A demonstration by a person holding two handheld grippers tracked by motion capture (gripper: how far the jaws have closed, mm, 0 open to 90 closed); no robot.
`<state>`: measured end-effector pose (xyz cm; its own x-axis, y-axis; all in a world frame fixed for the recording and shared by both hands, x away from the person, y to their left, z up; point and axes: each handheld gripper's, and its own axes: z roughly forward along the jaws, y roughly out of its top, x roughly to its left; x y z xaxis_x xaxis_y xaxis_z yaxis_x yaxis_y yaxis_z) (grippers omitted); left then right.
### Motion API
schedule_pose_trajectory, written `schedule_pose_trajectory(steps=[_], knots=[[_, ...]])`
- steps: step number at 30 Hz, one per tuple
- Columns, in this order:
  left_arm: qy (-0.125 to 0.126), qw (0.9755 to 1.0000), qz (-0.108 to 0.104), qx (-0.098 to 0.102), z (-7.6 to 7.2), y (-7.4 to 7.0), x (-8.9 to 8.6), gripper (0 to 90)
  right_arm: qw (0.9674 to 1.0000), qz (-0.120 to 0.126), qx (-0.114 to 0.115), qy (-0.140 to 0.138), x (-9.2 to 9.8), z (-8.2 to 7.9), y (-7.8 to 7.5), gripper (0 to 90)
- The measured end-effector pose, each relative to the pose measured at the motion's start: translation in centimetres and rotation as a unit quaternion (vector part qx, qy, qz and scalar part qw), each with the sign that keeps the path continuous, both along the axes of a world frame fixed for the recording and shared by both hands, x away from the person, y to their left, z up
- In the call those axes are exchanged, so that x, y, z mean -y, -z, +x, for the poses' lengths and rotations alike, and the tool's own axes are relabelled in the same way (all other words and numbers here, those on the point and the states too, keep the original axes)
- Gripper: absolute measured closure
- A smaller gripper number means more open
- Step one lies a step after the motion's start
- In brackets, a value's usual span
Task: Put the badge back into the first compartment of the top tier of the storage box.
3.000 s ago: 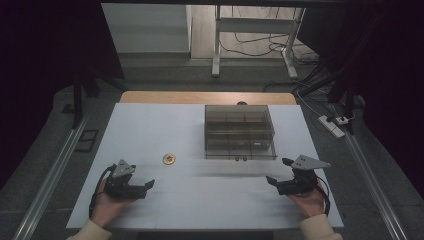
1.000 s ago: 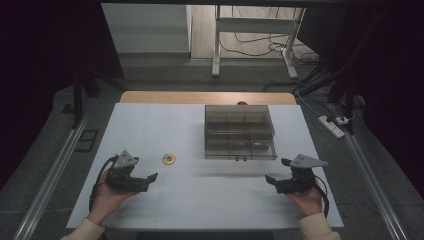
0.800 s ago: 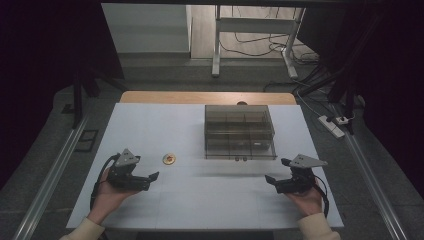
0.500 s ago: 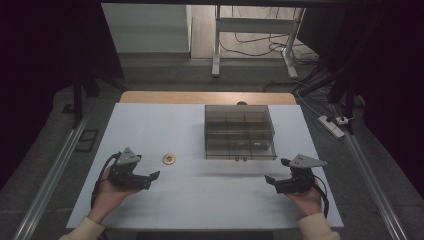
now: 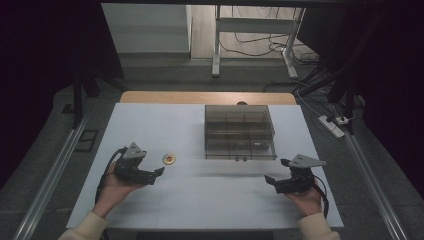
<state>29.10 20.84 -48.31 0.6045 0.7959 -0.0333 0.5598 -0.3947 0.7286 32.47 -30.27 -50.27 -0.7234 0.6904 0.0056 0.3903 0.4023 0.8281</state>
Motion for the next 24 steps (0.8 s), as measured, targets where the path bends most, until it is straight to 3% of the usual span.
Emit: schedule_pose_trajectory(steps=[24], knots=[[0.004,0.9998,0.003,-0.017,3.3,-0.3,1.3,10.4,1.0,0.002,-0.002,-0.003,0.1,0.0,0.1,7.1]])
